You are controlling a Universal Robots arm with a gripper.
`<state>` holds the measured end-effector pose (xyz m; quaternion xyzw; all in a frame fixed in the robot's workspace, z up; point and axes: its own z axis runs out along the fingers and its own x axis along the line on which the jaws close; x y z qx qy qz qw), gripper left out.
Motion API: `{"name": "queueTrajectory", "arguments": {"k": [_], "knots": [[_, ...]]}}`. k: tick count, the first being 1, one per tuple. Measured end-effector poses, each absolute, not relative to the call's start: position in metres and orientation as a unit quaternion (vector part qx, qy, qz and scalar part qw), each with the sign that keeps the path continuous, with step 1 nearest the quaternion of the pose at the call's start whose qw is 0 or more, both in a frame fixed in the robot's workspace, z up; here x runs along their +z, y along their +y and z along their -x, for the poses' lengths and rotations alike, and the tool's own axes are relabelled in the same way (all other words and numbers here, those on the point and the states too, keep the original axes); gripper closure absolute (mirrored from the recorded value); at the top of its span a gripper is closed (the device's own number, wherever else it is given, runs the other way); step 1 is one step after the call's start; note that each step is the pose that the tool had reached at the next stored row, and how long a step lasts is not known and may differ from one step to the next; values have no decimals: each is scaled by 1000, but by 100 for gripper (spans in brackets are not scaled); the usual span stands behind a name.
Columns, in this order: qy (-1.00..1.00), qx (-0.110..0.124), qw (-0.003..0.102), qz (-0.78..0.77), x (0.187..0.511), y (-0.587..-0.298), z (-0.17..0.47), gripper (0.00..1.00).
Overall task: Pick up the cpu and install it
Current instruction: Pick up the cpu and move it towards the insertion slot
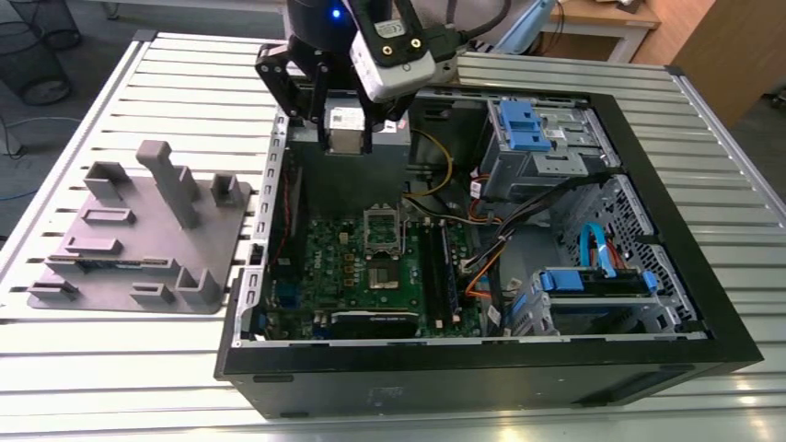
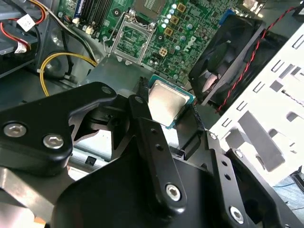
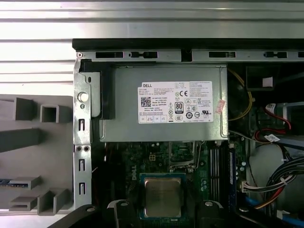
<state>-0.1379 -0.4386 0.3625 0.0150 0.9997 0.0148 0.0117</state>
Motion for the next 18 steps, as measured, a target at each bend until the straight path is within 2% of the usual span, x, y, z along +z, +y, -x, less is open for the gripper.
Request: {"name": "queueTrajectory", "arguments": {"k": [18], "knots": [[1000, 15, 12, -15, 352, -453, 138, 53]]}}
